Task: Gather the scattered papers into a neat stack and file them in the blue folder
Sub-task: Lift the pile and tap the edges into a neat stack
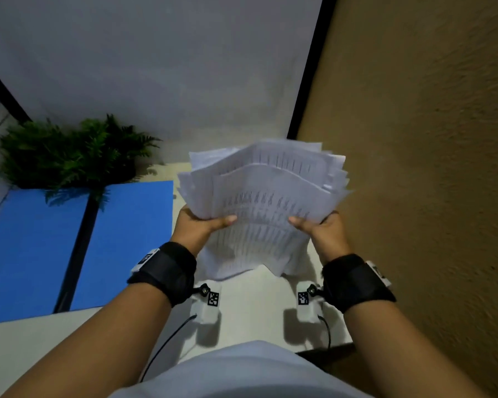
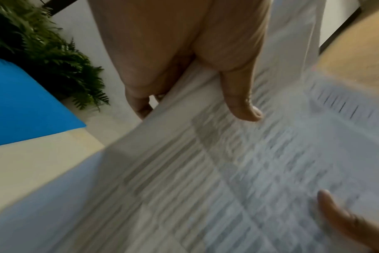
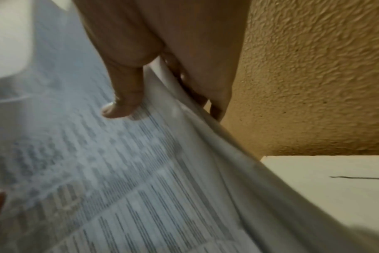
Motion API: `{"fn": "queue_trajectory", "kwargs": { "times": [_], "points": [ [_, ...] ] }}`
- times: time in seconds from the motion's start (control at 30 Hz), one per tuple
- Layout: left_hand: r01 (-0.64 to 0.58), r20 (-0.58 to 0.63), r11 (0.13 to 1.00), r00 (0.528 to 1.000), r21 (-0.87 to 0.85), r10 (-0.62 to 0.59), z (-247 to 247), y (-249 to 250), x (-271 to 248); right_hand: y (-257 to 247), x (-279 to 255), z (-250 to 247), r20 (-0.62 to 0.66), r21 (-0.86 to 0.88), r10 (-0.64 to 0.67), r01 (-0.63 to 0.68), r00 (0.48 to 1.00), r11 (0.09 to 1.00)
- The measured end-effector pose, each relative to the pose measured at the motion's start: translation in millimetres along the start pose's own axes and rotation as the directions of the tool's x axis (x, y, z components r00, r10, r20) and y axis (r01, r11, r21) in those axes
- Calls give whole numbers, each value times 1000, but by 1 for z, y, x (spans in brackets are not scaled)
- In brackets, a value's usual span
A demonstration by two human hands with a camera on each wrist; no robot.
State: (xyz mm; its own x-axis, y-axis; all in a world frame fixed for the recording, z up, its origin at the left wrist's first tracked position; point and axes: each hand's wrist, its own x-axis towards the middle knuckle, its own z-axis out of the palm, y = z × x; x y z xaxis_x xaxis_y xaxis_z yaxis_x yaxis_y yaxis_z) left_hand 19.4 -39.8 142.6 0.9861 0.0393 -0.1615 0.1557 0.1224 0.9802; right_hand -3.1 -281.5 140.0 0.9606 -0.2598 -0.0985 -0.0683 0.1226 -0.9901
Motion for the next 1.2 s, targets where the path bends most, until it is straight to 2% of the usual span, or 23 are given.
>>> {"fn": "queue_trajectory", "kwargs": {
  "times": [0.13,0.27,0.4,0.57,0.63,0.73,0.83,0.93,1.0,1.07,1.13,1.2],
  "points": [
    [16,73,1000,997,-26,-14,0,-4,2,11,-1,-12,-2,8,57,-57,998,998],
    [51,114,999,992,0,-50,1,-10,2,10,-4,-11,103,-17,82,-80,991,997],
    [26,110,1000,994,-5,-25,-9,-12,4,7,-1,-17,81,-49,38,-34,996,998],
    [2,222,1000,975,-3,-1,-1,-3,0,-9,-7,-4,145,-32,-23,28,989,999],
    [-20,195,999,980,-29,25,2,2,2,-22,-12,4,111,-18,-76,78,991,997],
    [-70,149,995,986,-73,80,-2,9,4,-33,-17,3,-28,12,-135,135,990,991],
    [-110,204,992,971,-66,121,1,15,-1,-39,-23,5,-14,-2,-198,198,980,980],
    [-161,244,985,954,-68,173,9,18,-6,-47,-36,17,-37,-65,-349,346,936,936],
    [-194,209,976,955,-99,211,8,20,-5,-49,-39,19,-136,-114,-445,432,885,894],
    [-203,153,971,963,-122,221,6,21,-5,-50,-39,18,-203,-141,-487,467,849,873],
    [-218,95,969,969,-118,229,5,21,-7,-50,-39,17,-182,-239,-556,512,811,825],
    [-244,74,964,965,-103,252,4,21,-10,-54,-42,21,-96,-349,-655,591,749,727]
  ]
}}
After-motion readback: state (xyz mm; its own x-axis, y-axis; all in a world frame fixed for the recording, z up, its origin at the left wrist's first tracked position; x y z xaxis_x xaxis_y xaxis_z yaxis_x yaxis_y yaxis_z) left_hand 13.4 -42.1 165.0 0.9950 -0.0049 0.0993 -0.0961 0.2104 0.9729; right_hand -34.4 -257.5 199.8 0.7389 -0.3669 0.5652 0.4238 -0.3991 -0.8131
